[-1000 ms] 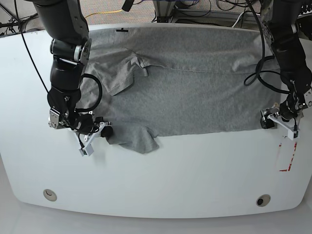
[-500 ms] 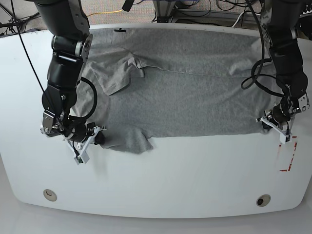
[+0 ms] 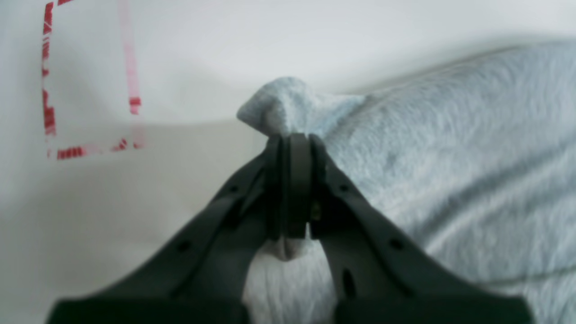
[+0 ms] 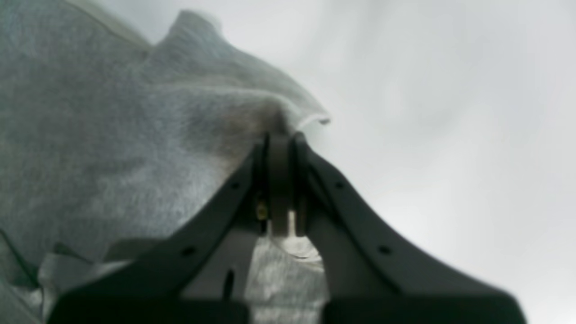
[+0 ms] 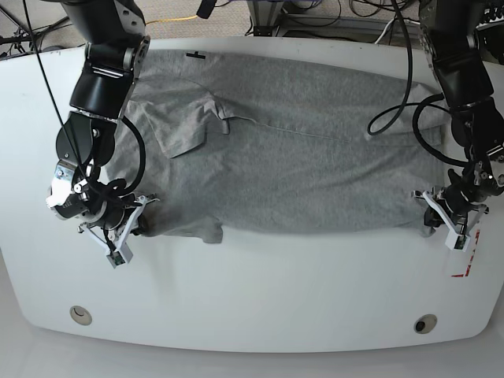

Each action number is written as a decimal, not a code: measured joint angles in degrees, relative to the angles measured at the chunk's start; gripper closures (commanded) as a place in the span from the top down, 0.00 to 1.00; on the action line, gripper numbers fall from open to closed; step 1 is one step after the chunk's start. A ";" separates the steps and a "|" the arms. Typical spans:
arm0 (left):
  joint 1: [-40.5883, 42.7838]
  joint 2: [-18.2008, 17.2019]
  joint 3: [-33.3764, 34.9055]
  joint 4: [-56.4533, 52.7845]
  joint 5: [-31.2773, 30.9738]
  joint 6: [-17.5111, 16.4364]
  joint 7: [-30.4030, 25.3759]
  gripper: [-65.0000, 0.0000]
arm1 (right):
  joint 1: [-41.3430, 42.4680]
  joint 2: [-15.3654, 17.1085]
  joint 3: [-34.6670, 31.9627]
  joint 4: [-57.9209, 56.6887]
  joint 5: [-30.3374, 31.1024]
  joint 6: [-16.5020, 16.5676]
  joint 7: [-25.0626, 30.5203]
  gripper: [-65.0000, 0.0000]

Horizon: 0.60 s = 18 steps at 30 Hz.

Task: Fold the T-shirt properly
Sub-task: 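Lift the grasped edge with both grippers and fold it over lengthwise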

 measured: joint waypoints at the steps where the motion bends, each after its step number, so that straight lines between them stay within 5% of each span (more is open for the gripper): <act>1: 0.96 0.04 -0.04 1.46 0.31 -0.46 0.35 0.00 | -0.81 -0.26 1.01 1.77 0.04 0.04 -0.72 0.00; 10: 9.38 0.15 -5.46 10.43 -0.13 -6.58 0.17 0.00 | -9.03 -0.33 5.25 15.85 -0.04 -0.11 -7.61 0.00; 18: 15.52 0.17 -10.93 13.94 -0.46 -7.04 3.28 0.00 | -19.58 -0.96 5.20 25.38 0.07 0.02 -8.81 0.00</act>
